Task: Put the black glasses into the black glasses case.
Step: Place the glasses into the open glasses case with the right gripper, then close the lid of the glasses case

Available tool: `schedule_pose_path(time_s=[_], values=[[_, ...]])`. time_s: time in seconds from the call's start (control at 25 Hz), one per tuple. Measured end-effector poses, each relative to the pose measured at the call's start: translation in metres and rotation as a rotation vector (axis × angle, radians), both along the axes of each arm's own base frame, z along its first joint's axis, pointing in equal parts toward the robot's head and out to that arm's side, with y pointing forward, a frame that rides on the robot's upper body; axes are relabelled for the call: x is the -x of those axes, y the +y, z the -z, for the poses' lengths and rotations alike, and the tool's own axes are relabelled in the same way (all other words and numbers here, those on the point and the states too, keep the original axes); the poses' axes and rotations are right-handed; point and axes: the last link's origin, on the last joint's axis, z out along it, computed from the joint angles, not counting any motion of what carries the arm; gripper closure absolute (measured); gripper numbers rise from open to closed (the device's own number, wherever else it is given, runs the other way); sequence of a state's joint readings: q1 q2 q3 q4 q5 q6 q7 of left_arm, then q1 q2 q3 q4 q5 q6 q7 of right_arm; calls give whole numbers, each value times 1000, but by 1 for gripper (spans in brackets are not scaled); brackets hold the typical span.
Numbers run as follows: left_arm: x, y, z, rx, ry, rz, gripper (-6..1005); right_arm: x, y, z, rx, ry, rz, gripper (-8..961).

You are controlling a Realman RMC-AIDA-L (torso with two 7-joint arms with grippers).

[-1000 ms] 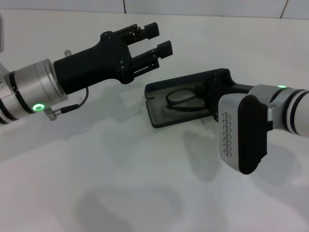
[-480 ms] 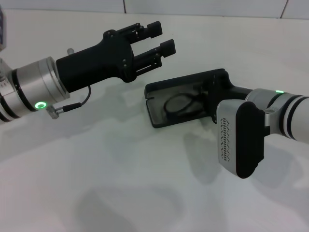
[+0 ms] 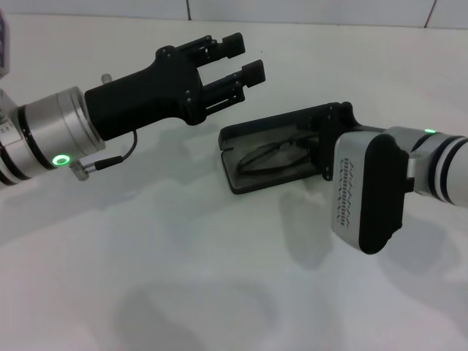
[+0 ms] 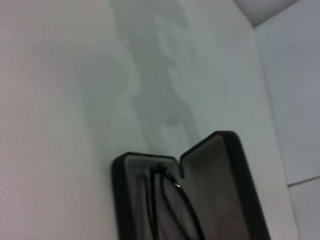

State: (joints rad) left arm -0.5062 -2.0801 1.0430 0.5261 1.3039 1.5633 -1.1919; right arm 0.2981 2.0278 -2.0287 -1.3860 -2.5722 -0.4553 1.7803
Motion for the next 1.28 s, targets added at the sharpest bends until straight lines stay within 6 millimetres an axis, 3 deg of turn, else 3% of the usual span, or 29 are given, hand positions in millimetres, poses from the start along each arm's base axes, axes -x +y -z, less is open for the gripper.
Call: schedule_pose_path(time_s=[0.76,0.84,0.96,1.12,1.28], values=[[2,-1,0,1,-2,-5,401,3,-2,-17,56,63,138,679],[2,-1,0,1,-1,-5,401,5,-2,-23,74,89,168,637],[1,-1,1,2,-2,-4,401,6,-2,-45,147,172,256,574],[1,3,2,2,4,-23,402,1,-8,-80,308,356,326,567],[1,16,10,-1,30,-91,402,-32,-20,-120,445,593,381,560]])
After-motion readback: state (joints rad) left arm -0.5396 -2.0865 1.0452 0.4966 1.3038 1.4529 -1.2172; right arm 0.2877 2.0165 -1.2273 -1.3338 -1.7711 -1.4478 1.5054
